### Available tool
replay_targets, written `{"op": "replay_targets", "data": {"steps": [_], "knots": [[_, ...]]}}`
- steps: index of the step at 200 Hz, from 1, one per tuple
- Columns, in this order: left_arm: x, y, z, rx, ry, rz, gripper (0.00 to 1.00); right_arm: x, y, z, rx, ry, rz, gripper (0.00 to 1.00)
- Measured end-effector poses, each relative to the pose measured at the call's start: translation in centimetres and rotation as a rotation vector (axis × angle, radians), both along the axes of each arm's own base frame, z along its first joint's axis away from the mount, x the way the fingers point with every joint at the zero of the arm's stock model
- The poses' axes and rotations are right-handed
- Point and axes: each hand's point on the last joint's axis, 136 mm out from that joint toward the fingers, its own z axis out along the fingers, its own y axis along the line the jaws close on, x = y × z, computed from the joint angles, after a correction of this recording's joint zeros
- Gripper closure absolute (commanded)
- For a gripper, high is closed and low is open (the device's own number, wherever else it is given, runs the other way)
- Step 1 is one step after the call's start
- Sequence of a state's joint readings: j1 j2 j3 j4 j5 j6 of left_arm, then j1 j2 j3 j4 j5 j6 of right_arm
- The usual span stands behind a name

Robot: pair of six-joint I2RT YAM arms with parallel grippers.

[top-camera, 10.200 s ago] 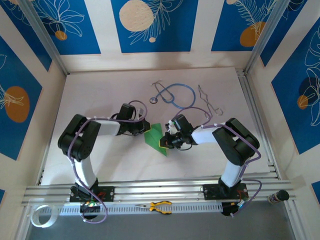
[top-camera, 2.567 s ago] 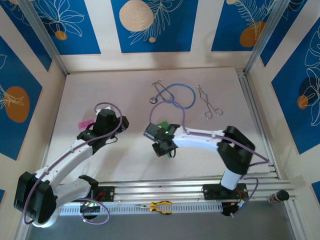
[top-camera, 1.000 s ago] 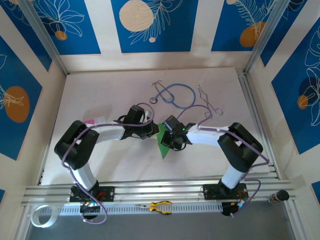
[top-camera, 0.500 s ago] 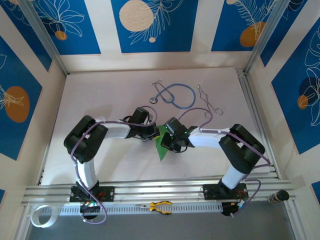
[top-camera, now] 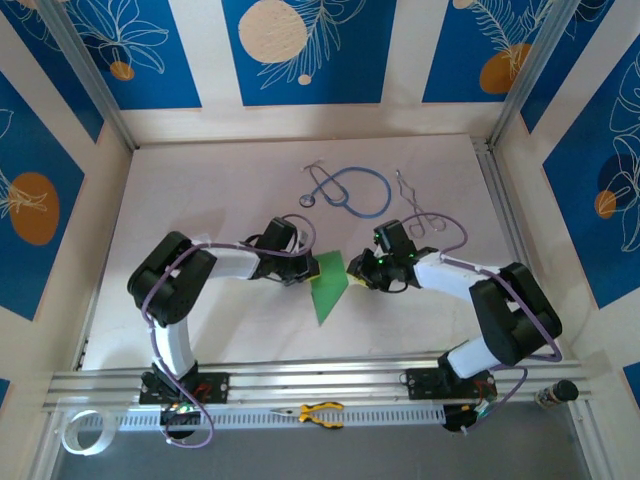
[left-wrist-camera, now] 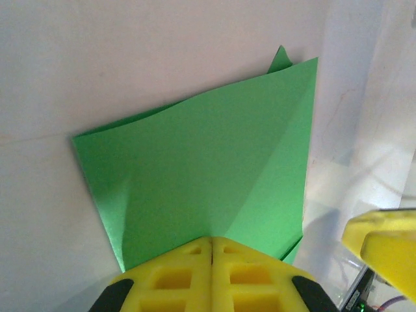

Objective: Fold a paper plane with a square sheet of paper (pick it up from the middle)
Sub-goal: Rotate the paper at the center of the table, then fold the wing for the fifth time at the center of the table.

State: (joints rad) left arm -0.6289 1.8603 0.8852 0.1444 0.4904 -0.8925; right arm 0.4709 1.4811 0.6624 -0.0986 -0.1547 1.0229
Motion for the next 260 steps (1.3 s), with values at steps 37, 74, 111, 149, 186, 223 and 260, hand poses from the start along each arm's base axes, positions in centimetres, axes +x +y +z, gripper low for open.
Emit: {"op": "replay_targets", "data": {"steps": [37, 74, 111, 149, 186, 223, 260], "knots": [[-0.3, -0.4, 0.1, -0.025, -0.003, -0.033, 0.98, -0.3, 0.3, -0.1, 0.052, 0.028, 0.041, 0.72], [-0.4, -0.7, 0.1, -0.042, -0.001, -0.048, 0.98, -0.7, 0.7, -0.7, 0.068, 0.047, 0.072, 0.72], [-0.5, -0.8, 0.1, -0.045, 0.000, -0.050, 0.98, -1.0, 0.6, -1.6, 0.050, 0.067, 0.085, 0.72], [-0.5, -0.8, 0.1, -0.045, 0.000, -0.050, 0.98, -1.3, 0.4, -2.2, 0.034, 0.083, 0.095, 0.72], [-0.4, -0.8, 0.1, -0.046, -0.001, -0.050, 0.98, -1.3, 0.8, -2.2, 0.065, 0.086, 0.109, 0.72], [-0.4, -0.8, 0.1, -0.046, -0.001, -0.050, 0.98, -0.7, 1.4, -1.6, 0.099, 0.044, 0.127, 0.72], [-0.4, -0.8, 0.1, -0.046, -0.001, -0.051, 0.98, -0.1, 1.9, -0.8, 0.136, -0.009, 0.166, 0.72]]}}
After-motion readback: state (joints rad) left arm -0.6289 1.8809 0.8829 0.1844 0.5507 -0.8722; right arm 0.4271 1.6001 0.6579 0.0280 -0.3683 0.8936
